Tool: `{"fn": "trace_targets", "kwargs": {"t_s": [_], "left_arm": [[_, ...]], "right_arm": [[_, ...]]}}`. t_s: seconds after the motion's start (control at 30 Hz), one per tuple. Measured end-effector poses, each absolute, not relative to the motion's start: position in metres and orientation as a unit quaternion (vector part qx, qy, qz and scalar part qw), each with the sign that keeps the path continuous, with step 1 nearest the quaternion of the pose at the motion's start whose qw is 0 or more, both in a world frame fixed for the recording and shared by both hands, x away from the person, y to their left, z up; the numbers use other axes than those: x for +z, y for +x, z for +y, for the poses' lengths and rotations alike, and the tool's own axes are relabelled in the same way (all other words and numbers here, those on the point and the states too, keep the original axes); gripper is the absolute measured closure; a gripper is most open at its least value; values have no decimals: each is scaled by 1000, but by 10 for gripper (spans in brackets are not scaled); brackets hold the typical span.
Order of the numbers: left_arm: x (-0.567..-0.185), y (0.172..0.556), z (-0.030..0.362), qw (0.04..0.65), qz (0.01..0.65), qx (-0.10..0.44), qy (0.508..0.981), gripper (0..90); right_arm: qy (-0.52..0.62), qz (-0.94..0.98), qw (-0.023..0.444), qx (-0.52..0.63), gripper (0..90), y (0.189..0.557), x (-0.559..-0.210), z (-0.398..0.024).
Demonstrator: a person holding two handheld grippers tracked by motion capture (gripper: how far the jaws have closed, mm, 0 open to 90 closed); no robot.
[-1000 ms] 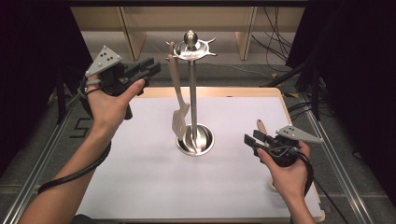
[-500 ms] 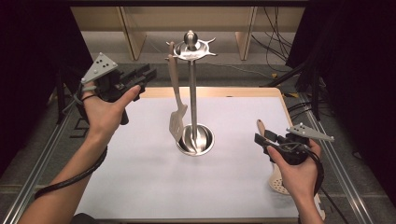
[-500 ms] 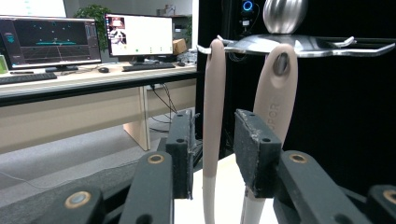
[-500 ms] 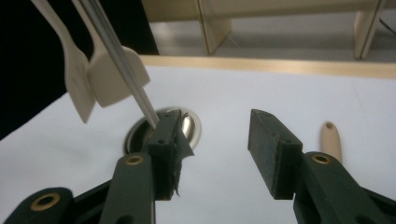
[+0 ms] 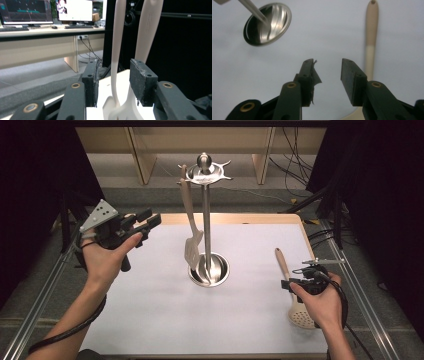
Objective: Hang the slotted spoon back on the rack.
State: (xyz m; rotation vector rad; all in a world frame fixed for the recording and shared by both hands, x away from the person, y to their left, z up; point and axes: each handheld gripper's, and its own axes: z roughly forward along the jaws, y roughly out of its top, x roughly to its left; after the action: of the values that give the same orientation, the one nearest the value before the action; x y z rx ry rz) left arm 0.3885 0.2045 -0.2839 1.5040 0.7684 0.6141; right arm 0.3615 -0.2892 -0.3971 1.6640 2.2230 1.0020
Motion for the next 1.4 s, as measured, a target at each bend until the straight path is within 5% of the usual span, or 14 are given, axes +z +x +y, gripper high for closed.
{"fn": "trace_targets", "kwargs": {"t_s": [0.47,1.4], "left_arm": [[-309,386,212,611,356,250,662,553],[-313,386,211,609,355,247,664,548]], "right_arm": [[608,761,121,191,684,395,-421,-292],[628,768,72,102,698,425,-451,-292]]}}
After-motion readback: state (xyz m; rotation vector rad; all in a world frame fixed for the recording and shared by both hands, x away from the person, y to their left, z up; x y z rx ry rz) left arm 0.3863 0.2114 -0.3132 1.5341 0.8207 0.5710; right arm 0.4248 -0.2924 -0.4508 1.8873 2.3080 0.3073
